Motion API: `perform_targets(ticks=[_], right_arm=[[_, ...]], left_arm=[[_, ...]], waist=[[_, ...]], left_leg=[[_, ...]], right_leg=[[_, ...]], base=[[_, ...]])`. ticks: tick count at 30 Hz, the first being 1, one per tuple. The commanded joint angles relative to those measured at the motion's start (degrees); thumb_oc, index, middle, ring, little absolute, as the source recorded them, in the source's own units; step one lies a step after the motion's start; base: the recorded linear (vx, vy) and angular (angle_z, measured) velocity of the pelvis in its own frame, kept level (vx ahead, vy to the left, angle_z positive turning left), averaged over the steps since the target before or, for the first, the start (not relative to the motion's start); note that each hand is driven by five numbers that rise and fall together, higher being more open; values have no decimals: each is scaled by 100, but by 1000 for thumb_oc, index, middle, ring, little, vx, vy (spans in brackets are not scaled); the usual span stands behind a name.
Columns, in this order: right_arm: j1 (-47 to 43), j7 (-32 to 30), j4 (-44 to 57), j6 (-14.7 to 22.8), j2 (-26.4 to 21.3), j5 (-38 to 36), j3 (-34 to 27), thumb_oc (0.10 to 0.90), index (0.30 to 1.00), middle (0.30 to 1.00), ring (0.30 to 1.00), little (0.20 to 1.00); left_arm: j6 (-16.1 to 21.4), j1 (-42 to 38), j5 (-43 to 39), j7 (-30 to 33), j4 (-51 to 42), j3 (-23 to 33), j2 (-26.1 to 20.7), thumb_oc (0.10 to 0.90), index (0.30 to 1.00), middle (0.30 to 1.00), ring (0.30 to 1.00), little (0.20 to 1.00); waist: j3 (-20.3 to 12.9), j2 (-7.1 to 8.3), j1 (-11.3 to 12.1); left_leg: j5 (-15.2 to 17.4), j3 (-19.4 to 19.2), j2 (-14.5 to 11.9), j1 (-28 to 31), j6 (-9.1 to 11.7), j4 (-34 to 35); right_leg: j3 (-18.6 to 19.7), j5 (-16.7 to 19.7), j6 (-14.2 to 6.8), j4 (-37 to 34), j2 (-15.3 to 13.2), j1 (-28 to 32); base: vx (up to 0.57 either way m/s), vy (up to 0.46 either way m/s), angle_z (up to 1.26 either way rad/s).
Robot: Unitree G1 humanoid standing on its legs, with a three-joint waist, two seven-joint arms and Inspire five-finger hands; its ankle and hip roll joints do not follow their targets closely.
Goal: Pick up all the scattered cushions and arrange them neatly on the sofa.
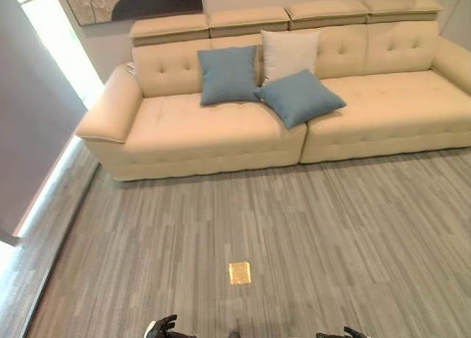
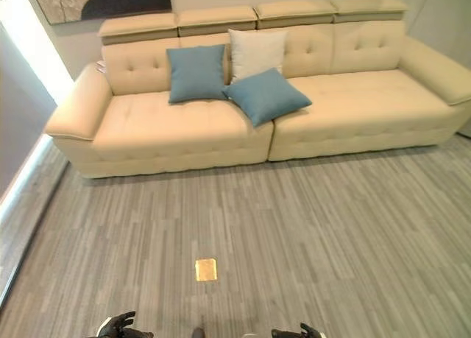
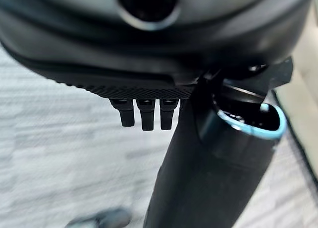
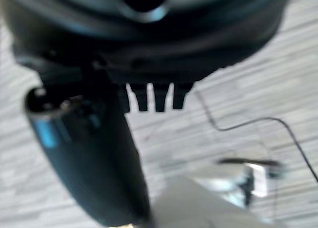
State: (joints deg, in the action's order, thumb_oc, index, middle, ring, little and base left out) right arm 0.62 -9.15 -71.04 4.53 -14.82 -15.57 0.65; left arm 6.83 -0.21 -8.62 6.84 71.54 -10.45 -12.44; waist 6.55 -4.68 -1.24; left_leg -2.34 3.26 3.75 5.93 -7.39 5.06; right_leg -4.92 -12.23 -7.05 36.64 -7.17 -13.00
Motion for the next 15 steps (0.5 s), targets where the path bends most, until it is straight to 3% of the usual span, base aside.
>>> perform_targets(ticks=[1, 5, 9, 10, 11, 12, 13, 14, 15], right_arm=[[-21, -322, 69, 161, -432, 62, -99, 800, 900, 900, 900, 900], [75, -315, 33, 119, -409, 12, -196, 800, 900, 900, 900, 900], [202, -336, -79, 103, -400, -41, -299, 800, 900, 900, 900, 900], [227, -344, -166, 116, -452, -66, -315, 800, 900, 900, 900, 900], [227, -343, -168, 117, -455, -66, -315, 800, 900, 900, 900, 900], [228, -347, -187, 123, -468, -78, -313, 800, 900, 900, 900, 900], [173, -362, -156, 155, -492, -81, -228, 800, 900, 900, 900, 900], [170, -363, -157, 155, -491, -81, -229, 800, 900, 900, 900, 900], [89, -397, -112, 168, -512, -34, -111, 800, 900, 900, 900, 900]], left_arm=[[70, 68, 312, 128, 12, 224, -274, 800, 900, 900, 900, 900], [107, 28, 294, 172, 28, 249, -197, 800, 900, 900, 900, 900], [118, 35, 336, 181, 46, 200, -140, 800, 900, 900, 900, 900], [113, 61, 361, 215, 73, 150, -108, 800, 900, 900, 900, 900], [113, 62, 361, 216, 72, 150, -105, 800, 900, 900, 900, 900], [122, 53, 328, 225, 70, 137, -95, 800, 900, 900, 900, 900], [134, 3, 209, 199, -53, 86, -107, 800, 900, 900, 900, 900], [132, 1, 208, 198, -55, 86, -109, 800, 900, 900, 900, 900], [135, -61, 106, 217, -179, 34, -101, 800, 900, 900, 900, 900]], waist=[[170, 222, -154], [197, 221, -371], [120, 178, -443], [21, 120, -481], [18, 110, -490], [-11, 87, -493], [52, 181, -411], [43, 174, -422], [159, 267, -319]], left_leg=[[680, -136, -155, 287, 509, -357], [874, 61, -209, 751, 644, -370], [966, 170, -292, 931, 737, -480], [860, 242, -398, 905, 880, -800], [873, 251, -408, 899, 885, -813], [677, 225, -497, 795, 1023, -1195], [-64, 169, -588, 211, 1246, -2538], [-35, 184, -593, 160, 1249, -2604], [-298, 298, -530, -247, 1236, -3400]], right_leg=[[-169, 1744, -85, -2426, -65, 419], [-16, 2276, -249, -3293, -142, 78], [159, 2264, -205, -3238, -36, 136], [176, 2111, -52, -3065, 126, 214], [164, 2098, -48, -3053, 132, 212], [152, 1957, 46, -2980, 229, 299], [176, 1718, 263, -2901, 327, 546], [163, 1713, 265, -2887, 331, 524], [195, 1636, 369, -2832, 338, 636]], base=[[447, -143, 44], [405, -151, 23], [311, -199, 41], [215, -157, 26], [312, -254, 18], [235, -313, 20], [227, -310, 26], [161, -328, 16], [162, -322, -15]])
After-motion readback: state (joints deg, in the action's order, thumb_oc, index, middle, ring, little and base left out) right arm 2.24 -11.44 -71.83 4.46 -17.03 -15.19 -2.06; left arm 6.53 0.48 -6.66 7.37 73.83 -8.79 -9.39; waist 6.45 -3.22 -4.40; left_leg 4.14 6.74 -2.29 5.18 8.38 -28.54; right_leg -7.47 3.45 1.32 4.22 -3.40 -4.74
